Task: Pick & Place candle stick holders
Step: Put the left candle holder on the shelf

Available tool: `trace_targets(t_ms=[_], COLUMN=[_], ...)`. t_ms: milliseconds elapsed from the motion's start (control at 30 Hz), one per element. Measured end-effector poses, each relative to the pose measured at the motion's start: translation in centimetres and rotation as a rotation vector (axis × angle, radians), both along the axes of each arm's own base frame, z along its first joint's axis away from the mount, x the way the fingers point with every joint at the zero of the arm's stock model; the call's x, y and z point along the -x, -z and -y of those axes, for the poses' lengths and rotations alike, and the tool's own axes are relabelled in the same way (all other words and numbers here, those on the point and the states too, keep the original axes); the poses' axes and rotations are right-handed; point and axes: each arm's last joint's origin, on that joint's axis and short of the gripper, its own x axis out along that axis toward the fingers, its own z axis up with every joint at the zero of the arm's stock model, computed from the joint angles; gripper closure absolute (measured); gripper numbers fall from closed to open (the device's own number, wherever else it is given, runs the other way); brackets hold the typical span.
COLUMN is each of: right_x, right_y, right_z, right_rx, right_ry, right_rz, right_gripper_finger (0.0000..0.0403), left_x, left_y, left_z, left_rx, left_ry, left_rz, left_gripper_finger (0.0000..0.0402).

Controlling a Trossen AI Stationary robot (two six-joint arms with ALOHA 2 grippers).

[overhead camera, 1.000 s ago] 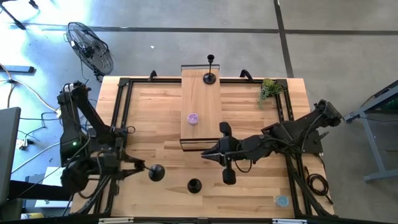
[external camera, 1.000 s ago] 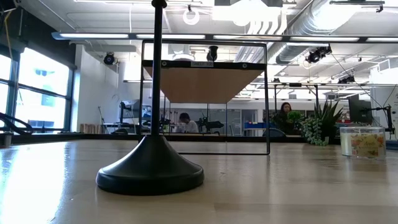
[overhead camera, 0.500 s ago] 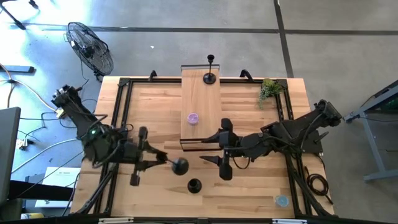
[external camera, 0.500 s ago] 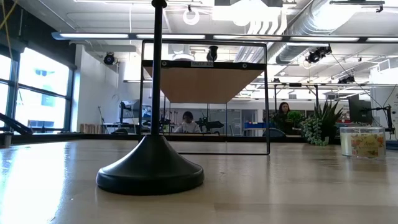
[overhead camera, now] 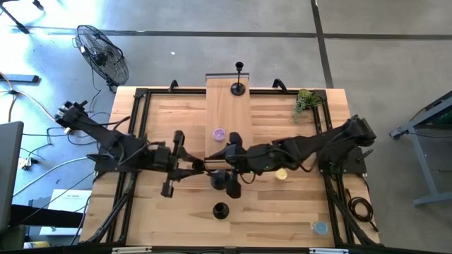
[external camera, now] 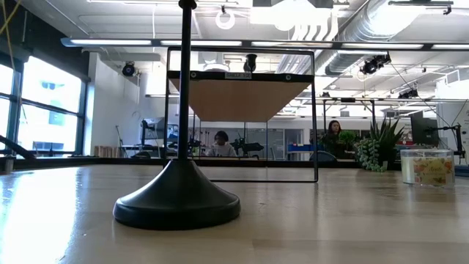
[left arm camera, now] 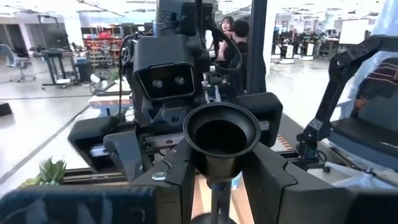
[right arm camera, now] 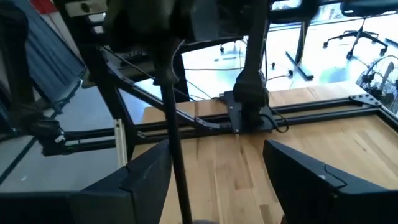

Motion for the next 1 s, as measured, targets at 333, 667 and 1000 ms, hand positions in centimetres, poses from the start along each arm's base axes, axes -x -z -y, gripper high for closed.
trace_targets(t_ms=[333,667,1000], right_x=[-0.47,-0.50,-0.33], right_y=[-0.01,-0.04,-0.20], right_z=[0.60,0.70,0.19], right_rx=[0.001,0.066,0.088], right_ry=[-0.073,-0.087,-0.033], right_rz=[0.012,0.019,0.037], right_gripper_finger=[0.0218,0.0381,0.0395], left_x=[-0.78,-0.77,-0.72], left_y=[0.46,0.49,0.13], left_z=[-0.03,-0.07,-0.06], left_rx=[-0.015,-0.034,0.068], left_ry=[0.044,0.037,0.018], left_rz=[-0.015,-0.017,0.005], left_gripper_finger=[0.0305,0.0305,0.0195])
